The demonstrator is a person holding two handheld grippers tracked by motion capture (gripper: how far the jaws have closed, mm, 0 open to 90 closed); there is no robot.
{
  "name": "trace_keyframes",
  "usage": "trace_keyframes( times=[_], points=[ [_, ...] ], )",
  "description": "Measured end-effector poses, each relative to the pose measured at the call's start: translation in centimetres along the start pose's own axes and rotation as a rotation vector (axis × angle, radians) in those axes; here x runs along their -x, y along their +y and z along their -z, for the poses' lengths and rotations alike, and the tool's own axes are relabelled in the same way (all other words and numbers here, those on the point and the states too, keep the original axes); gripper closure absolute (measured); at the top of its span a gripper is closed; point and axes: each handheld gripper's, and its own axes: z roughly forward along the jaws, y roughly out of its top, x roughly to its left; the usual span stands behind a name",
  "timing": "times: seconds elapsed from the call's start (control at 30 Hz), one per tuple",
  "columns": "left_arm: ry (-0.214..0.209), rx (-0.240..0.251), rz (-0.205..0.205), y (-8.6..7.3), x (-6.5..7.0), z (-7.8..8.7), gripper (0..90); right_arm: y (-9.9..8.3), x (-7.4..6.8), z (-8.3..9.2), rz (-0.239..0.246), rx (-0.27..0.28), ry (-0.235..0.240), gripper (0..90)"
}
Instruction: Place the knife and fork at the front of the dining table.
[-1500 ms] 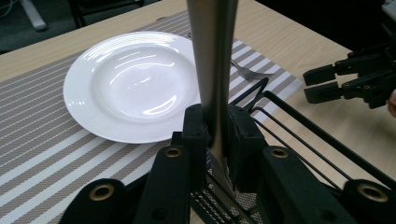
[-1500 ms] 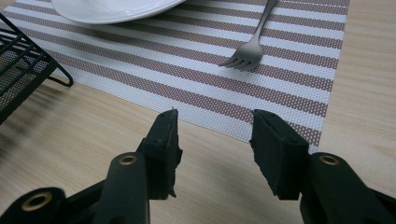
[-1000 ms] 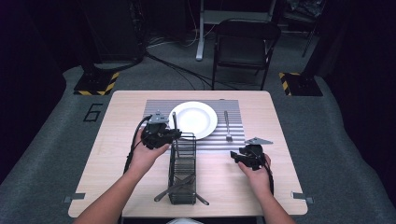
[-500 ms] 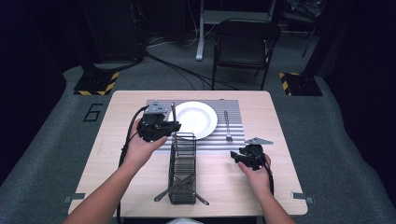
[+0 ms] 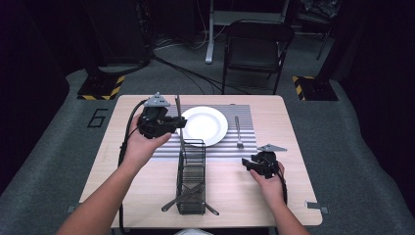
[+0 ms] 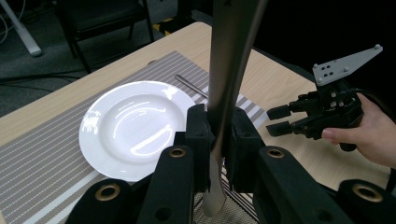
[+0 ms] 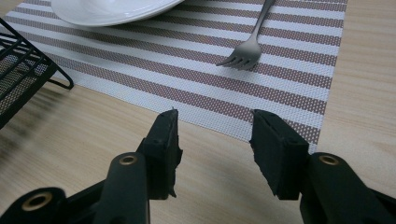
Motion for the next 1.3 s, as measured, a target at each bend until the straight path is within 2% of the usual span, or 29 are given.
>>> trace_keyframes(
  times=[0.2,0.53,0.7,0.8,0.97,1.3],
  points=[
    [0.017,0.006,-0.008,0.7,-0.5,1.1,81.1,0.0,0.0,0.0,0.005,0.001,0.0,51.5],
    [0.039,0.008,0.023,0.3,-2.1,1.7,81.1,0.0,0.0,0.0,0.0,-0.001,0.0,51.6],
    [0.074,0.001,0.037,-1.0,-3.5,1.3,81.1,0.0,0.0,0.0,0.001,-0.002,-0.002,51.5],
    [0.07,-0.005,0.037,-1.8,-4.3,0.9,81.2,0.0,0.0,0.0,-0.001,-0.003,-0.002,51.6],
    [0.087,-0.007,0.068,-3.0,-5.3,0.5,81.2,0.0,0.0,-0.1,0.001,-0.003,-0.001,51.6],
    [0.135,0.006,0.099,-5.3,-6.9,0.0,81.2,0.0,0.0,-0.1,-0.01,-0.007,0.001,51.5]
  ],
)
